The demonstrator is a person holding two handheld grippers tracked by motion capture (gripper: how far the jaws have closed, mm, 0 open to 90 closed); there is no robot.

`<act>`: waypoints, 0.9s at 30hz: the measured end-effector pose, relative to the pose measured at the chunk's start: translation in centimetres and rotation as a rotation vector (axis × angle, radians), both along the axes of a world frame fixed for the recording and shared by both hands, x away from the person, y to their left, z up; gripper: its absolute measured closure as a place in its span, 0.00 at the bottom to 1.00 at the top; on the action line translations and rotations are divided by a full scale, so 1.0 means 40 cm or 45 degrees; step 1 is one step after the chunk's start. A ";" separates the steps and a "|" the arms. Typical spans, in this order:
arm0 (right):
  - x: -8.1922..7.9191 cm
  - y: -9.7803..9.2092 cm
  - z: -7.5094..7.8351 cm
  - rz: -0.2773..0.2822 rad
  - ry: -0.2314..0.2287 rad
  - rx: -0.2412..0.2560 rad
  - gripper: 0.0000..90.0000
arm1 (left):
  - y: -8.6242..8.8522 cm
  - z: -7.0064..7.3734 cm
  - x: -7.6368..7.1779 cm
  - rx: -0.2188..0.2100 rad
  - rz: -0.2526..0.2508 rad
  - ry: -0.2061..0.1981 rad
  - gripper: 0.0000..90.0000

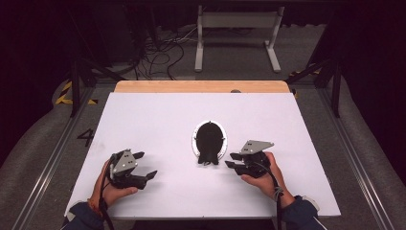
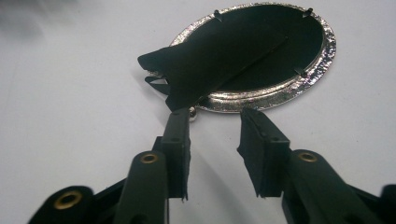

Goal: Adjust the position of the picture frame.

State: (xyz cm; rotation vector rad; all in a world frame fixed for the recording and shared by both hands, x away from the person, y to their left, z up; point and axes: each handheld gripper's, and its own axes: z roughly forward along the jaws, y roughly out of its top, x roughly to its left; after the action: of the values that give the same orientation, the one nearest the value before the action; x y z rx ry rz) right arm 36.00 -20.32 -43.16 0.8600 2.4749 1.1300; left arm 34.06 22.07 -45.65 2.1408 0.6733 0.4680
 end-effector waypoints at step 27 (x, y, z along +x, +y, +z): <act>0.003 0.072 -0.017 0.107 0.067 -0.126 0.69 | 0.079 -0.010 -0.059 -0.028 0.091 -0.006 0.16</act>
State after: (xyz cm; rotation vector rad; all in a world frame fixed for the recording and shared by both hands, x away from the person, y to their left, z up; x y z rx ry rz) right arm 36.11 -17.45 -43.85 0.7737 2.6076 1.0136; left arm 31.72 25.21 -46.05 2.0999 0.7507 0.5016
